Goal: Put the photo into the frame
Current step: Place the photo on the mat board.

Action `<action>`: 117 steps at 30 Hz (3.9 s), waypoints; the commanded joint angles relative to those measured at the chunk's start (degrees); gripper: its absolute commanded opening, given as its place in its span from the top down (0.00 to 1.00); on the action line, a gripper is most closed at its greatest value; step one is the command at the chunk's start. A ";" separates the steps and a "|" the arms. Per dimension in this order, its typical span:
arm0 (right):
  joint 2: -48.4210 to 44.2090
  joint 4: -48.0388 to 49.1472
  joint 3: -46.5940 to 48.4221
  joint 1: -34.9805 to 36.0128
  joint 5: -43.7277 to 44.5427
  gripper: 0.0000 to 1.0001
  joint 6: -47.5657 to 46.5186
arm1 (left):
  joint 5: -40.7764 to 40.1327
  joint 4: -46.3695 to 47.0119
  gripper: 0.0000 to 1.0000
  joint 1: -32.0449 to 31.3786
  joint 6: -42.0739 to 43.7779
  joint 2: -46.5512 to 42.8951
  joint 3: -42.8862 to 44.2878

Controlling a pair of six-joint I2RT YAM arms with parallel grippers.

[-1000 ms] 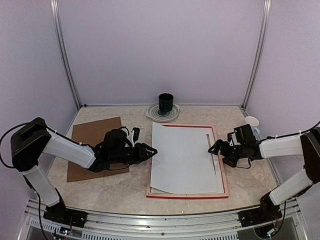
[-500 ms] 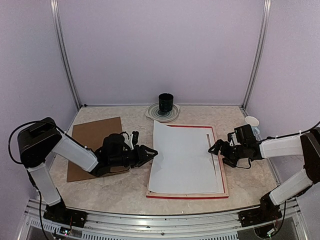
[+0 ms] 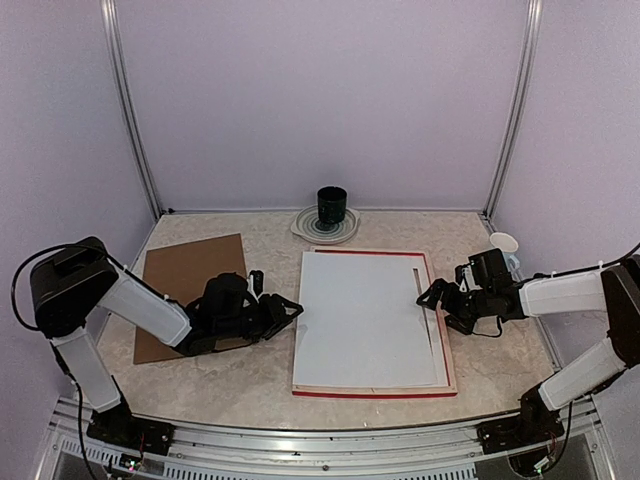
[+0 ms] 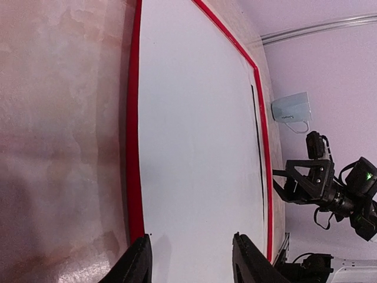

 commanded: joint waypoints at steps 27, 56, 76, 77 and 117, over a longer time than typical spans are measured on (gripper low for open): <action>-0.37 0.50 0.44 -0.42 -1.41 0.01 0.25 | 10.20 8.90 0.53 3.72 3.31 10.34 6.14; 1.43 1.79 0.60 -0.42 -2.35 0.01 0.66 | 13.27 11.32 0.53 3.76 2.63 7.25 6.55; 1.49 1.91 0.51 -0.42 -2.41 0.01 0.75 | 17.22 5.67 0.54 4.20 -4.64 14.80 12.62; 1.45 1.95 0.51 -0.42 -2.41 0.01 0.75 | 17.15 5.26 0.55 4.17 -5.19 15.29 12.78; -3.51 1.42 1.30 -5.60 -8.42 0.01 0.75 | 25.05 33.27 1.00 4.35 -14.81 20.13 10.05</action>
